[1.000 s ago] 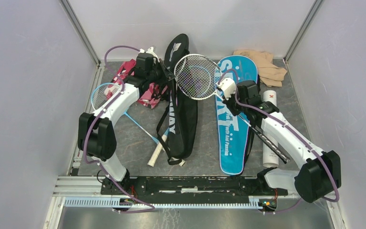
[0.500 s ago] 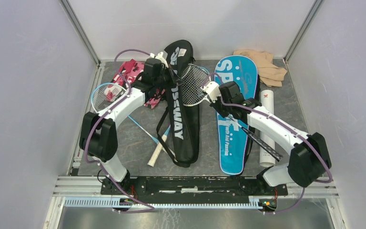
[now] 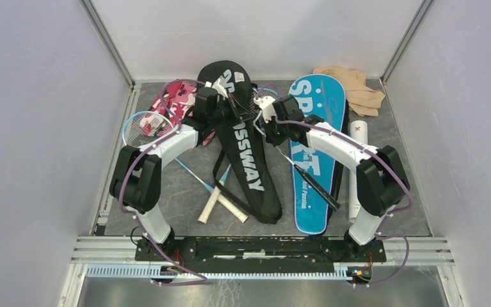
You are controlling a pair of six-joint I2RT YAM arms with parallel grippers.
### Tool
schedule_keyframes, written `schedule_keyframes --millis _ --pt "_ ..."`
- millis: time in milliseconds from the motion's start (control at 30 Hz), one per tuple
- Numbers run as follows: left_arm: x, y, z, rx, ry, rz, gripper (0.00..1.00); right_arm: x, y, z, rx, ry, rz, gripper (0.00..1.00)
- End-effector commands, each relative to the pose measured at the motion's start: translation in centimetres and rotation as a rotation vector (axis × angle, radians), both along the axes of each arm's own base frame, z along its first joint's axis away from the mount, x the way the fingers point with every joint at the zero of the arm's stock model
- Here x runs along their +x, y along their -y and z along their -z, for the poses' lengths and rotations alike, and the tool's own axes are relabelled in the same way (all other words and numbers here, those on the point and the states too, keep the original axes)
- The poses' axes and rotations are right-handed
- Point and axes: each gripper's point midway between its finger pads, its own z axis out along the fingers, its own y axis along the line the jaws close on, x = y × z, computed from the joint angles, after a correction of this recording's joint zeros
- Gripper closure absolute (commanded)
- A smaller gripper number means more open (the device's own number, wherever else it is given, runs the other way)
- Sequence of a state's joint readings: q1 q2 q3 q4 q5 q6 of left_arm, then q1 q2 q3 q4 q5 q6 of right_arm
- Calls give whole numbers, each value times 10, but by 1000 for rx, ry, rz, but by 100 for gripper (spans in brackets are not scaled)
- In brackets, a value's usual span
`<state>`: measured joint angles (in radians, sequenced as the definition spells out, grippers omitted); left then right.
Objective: Pack up the badminton gear
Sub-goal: Place the racket in the racket bag.
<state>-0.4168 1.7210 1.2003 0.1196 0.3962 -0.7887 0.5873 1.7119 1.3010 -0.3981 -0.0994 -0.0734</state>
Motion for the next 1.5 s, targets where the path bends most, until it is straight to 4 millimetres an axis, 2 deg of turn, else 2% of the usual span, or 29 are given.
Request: schedule_keyframes --millis 0,133,200,333,467,567,733,833,1033,1200,1333,1467 --pt "-9 28 -35 -179 35 107 98 22 -62 -44 266 40 -61 99" --pt "-10 28 -33 -184 35 113 98 32 -82 -48 334 40 -97 95" --pt "-10 27 -33 -185 38 117 98 32 -91 -46 358 31 -130 90" --pt "-9 24 -34 -182 49 121 98 31 -92 -35 350 19 -168 77" --pt "-5 17 -37 -167 74 117 98 32 -74 -30 320 15 -160 60" --pt "-1 10 -40 -163 94 116 98 31 -54 -31 283 20 -162 47" --pt "3 5 -48 -166 127 128 98 8 -24 -34 255 10 -184 27" --pt "5 4 -55 -172 148 132 98 -9 -9 -34 245 13 -194 23" --pt "8 5 -66 -185 175 146 98 -54 3 -9 265 -66 -234 22" --pt "10 7 -70 -196 198 155 98 -85 -3 7 370 -147 -256 20" --pt "11 7 -70 -199 210 157 98 -103 -9 15 455 -221 -253 18" --pt "11 7 -68 -209 214 156 98 -111 -15 17 505 -251 -255 18"
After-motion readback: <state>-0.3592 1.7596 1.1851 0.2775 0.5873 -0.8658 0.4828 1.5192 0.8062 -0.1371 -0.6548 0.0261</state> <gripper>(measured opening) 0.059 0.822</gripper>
